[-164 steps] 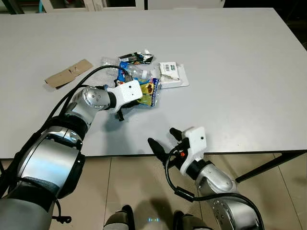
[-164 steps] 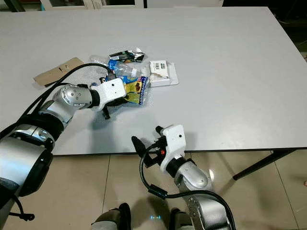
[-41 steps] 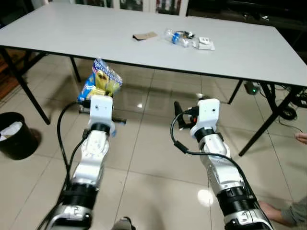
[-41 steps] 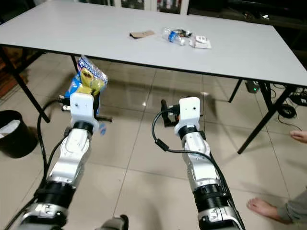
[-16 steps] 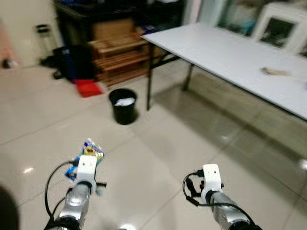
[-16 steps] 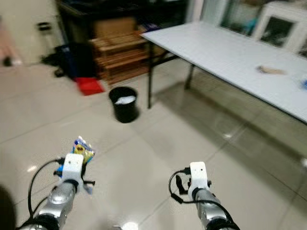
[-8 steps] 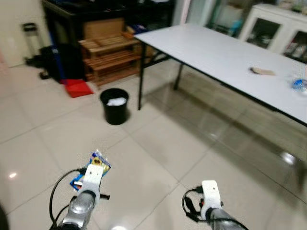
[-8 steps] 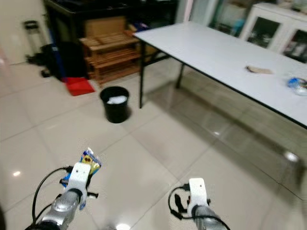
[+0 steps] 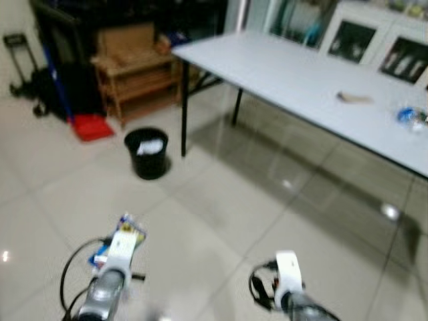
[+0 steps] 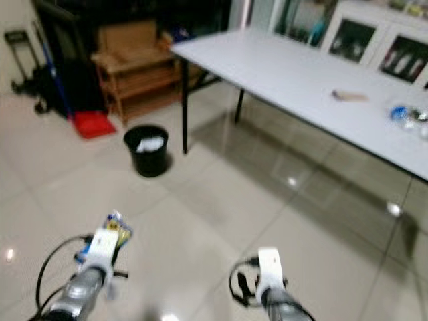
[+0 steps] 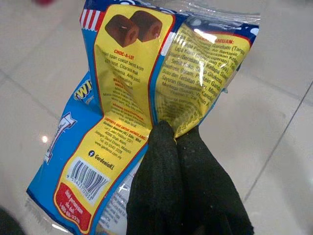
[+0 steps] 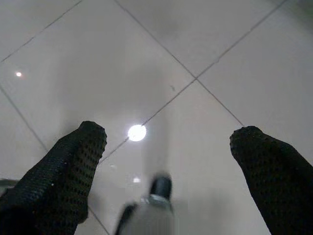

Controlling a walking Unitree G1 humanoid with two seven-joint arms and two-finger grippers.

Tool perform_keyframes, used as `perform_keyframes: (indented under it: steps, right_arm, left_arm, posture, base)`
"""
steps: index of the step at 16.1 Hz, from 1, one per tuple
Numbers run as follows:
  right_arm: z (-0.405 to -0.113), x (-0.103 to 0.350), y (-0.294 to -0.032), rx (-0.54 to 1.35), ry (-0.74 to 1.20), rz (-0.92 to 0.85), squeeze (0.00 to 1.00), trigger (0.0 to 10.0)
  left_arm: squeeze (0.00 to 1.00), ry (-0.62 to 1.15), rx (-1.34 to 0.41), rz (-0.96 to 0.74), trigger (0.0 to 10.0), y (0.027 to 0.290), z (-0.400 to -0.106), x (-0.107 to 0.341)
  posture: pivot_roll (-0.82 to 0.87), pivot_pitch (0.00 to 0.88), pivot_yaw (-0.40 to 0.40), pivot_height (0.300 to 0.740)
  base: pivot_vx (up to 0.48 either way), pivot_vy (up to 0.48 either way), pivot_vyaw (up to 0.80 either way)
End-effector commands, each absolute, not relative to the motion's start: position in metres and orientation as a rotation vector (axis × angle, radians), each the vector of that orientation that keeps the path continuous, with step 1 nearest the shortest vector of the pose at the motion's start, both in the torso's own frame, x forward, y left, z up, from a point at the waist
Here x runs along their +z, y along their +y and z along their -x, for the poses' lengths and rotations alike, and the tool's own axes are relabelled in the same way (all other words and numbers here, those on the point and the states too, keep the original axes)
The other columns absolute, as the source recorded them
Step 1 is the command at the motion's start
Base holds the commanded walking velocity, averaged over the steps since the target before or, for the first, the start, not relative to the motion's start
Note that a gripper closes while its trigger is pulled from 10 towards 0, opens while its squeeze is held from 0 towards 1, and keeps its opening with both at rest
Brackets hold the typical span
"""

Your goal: Picking trash to rubbish bin

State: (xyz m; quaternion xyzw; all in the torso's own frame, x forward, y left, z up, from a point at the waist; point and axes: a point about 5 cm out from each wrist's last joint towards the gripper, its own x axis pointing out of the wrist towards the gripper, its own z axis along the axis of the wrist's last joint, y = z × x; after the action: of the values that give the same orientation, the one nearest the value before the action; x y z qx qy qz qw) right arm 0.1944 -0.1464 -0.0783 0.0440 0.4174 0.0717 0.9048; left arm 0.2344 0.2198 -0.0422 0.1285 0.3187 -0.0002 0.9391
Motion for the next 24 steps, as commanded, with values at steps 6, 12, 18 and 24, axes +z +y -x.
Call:
perform_keyframes:
  steps: [6, 12, 18, 24]
  right_arm:
    - [-0.1884, -0.0817, -0.1558, 0.126, 0.896, -0.081, 0.00, 10.0]
    - [-0.1888, -0.0816, -0.1546, 0.133, 0.899, -0.080, 0.00, 10.0]
    - [-0.1909, -0.0807, -0.1539, 0.144, 0.896, -0.066, 0.00, 10.0]
    - [-0.1962, -0.0777, -0.1507, 0.172, 0.869, -0.022, 0.00, 10.0]
  left_arm:
    - [0.00, 0.665, -0.018, -0.246, 10.0, 0.2130, -0.2323, -0.0455]
    - [0.00, 0.667, -0.012, -0.243, 10.0, 0.2141, -0.2326, -0.0452]
    - [0.00, 0.689, -0.023, -0.254, 10.0, 0.2126, -0.2296, -0.0482]
    - [0.00, 0.692, -0.029, -0.258, 10.0, 0.2117, -0.2289, -0.0489]
  posture:
    - [-0.03, 0.070, -0.073, 0.740]
    - [-0.02, 0.065, -0.073, 0.740]
    - [-0.01, 0.038, -0.068, 0.740]
    - [-0.01, 0.012, -0.071, 0.740]
  base:
    - [0.391, 0.000, 0.00]
    - [0.393, 0.000, 0.00]
    - [0.393, 0.000, 0.00]
    - [0.394, 0.000, 0.13]
